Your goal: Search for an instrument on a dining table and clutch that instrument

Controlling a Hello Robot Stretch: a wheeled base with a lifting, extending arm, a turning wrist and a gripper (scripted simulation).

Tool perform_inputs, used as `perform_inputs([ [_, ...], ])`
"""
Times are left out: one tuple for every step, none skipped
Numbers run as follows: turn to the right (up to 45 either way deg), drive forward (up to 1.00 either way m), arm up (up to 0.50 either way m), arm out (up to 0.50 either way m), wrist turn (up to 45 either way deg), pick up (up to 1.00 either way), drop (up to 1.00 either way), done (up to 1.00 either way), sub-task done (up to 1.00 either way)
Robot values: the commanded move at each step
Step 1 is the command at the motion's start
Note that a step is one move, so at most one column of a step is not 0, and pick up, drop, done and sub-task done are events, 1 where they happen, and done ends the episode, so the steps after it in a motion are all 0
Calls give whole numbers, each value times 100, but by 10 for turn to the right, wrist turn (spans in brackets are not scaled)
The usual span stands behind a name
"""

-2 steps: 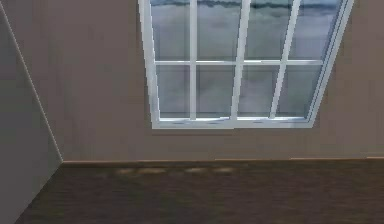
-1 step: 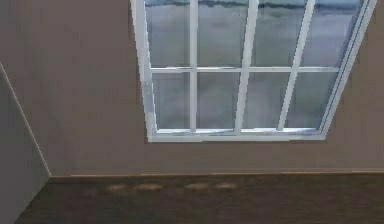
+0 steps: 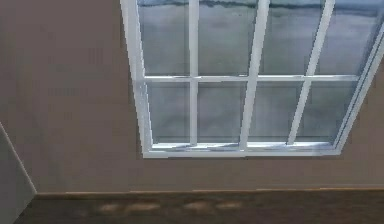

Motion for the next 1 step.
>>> perform_inputs([
  [420, 0, 0, 0, 0, 0, 0, 0, 0],
])
